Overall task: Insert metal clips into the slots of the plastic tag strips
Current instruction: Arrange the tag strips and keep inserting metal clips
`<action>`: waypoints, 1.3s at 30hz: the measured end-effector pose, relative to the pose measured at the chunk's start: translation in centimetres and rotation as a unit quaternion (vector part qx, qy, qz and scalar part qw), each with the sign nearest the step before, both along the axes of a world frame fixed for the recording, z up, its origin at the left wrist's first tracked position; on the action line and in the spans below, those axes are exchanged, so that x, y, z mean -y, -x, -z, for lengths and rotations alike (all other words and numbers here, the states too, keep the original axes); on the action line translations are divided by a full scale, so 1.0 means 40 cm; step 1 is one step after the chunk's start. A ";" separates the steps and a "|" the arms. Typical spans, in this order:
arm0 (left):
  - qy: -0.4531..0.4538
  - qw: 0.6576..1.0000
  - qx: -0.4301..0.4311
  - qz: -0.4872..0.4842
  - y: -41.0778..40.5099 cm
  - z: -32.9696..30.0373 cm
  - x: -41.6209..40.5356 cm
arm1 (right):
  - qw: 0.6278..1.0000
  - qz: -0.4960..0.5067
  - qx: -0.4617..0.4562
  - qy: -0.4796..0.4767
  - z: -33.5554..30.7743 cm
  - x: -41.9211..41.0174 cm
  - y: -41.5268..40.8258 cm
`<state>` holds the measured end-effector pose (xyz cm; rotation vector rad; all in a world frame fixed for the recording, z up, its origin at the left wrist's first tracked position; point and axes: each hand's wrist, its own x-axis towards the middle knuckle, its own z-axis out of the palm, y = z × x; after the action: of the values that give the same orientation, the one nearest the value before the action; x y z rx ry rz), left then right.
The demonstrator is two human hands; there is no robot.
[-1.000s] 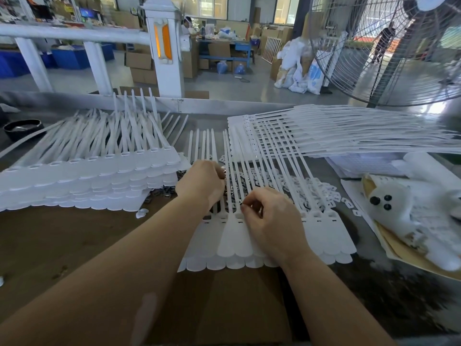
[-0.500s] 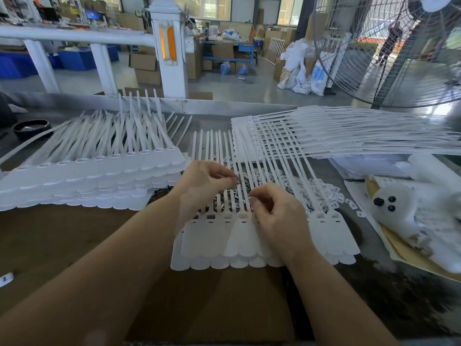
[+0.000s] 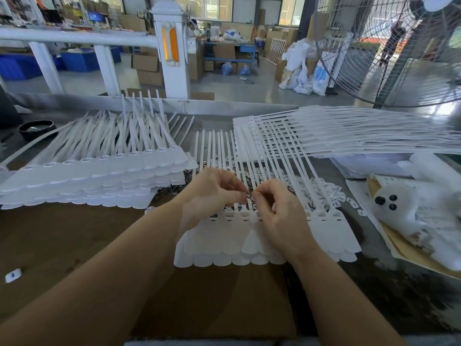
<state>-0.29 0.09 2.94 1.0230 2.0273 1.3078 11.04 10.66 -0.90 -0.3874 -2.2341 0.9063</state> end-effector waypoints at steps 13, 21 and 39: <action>0.060 0.996 -0.061 -0.022 0.022 -0.014 0.045 | 0.998 0.009 0.036 -0.049 0.003 0.002 0.003; 0.141 0.985 -0.093 -0.033 0.018 -0.001 0.050 | 0.997 0.020 0.048 -0.065 0.008 0.001 0.005; 0.153 0.983 -0.080 -0.061 0.044 -0.016 0.049 | 0.995 0.020 0.056 -0.077 0.008 0.001 0.005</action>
<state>-2.06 -1.88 3.58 0.8962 2.3552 0.9531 10.83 10.61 -1.24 -0.4195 -2.3715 0.7009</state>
